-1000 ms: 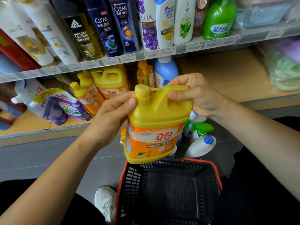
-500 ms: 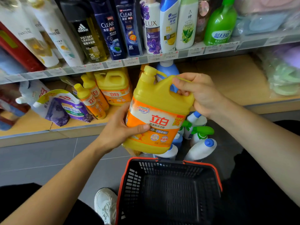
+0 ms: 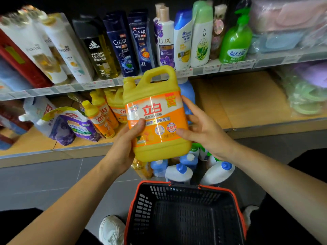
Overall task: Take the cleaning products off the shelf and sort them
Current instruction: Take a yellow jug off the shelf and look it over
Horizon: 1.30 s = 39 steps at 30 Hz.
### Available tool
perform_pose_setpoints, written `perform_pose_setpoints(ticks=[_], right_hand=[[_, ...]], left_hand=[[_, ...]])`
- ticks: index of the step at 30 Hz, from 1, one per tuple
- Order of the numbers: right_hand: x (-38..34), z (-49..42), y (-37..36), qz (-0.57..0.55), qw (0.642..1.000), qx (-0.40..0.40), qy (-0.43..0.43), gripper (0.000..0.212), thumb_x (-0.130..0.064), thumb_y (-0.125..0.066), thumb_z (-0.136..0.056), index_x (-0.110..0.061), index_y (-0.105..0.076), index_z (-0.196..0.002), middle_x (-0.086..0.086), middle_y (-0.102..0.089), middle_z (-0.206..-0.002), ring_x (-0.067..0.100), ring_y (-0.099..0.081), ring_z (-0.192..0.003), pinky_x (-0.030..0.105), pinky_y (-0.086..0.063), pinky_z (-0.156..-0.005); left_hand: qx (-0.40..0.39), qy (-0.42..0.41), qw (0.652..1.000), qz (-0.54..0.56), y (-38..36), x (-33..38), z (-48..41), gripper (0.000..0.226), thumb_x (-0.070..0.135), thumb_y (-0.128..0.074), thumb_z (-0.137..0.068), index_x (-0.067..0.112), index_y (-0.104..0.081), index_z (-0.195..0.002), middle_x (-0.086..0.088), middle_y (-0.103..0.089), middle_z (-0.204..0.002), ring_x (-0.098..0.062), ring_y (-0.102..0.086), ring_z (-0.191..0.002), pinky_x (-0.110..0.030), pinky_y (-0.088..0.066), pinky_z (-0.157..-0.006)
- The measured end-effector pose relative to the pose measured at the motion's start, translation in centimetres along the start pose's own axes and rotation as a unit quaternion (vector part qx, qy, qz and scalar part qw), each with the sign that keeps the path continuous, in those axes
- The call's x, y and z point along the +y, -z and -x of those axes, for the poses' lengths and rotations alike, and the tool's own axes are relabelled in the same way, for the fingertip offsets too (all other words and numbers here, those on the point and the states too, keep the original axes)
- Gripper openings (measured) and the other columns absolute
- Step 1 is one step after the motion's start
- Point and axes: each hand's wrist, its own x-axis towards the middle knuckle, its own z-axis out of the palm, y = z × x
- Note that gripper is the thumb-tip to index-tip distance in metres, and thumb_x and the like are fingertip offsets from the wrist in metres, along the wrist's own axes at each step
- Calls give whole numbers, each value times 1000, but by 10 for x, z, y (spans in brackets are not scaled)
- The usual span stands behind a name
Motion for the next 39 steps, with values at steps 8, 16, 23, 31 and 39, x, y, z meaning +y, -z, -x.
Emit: perform_pose_setpoints(ticks=[8,16,23,31,39], right_hand=[[-9,-1,8,-140,989,16,-52,50,-30,-54,-96,-38,-48,-144,-5,-61,-140,19,-60,-127,48,-57,-92],[-11,6,26,-73,992,-82,-59,95,13,-70,-74,-36,-42,-150,29,-65,-123,41,-68,-107,39,-60,-85],[-6,9,13,-9,997,-35,-69,78,-16,-82,-71,-18,-50,-142,24,-74,-85,37,-74,-72,34,-61,-61],[8,17,-4,-1,999,30,-18,31,-34,-84,-70,-27,-79,-99,18,-71,-107,33,-69,-102,39,-58,-85],[9,14,-13,62,995,65,49,78,-17,-96,-59,-17,-58,-127,7,-69,-123,25,-66,-116,53,-54,-97]], left_hand=[[-83,-92,991,-48,15,15,13,67,15,-52,-90,31,-38,-154,-5,-52,-151,-34,-57,-131,-54,-59,-86],[-136,-154,914,-349,30,38,18,114,8,-89,-73,21,-18,-161,13,-52,-150,-10,-52,-137,-23,-51,-100],[5,-248,853,-460,30,42,17,67,81,-71,-64,40,-66,-118,11,-54,-130,-12,-53,-123,-30,-50,-93],[8,-138,962,-235,19,18,28,51,76,-79,-60,35,-80,-89,1,-79,-100,-18,-76,-94,-24,-59,-71],[-18,-143,970,-197,7,5,26,62,65,-78,-74,25,-69,-120,-4,-72,-124,-23,-68,-116,-32,-57,-89]])
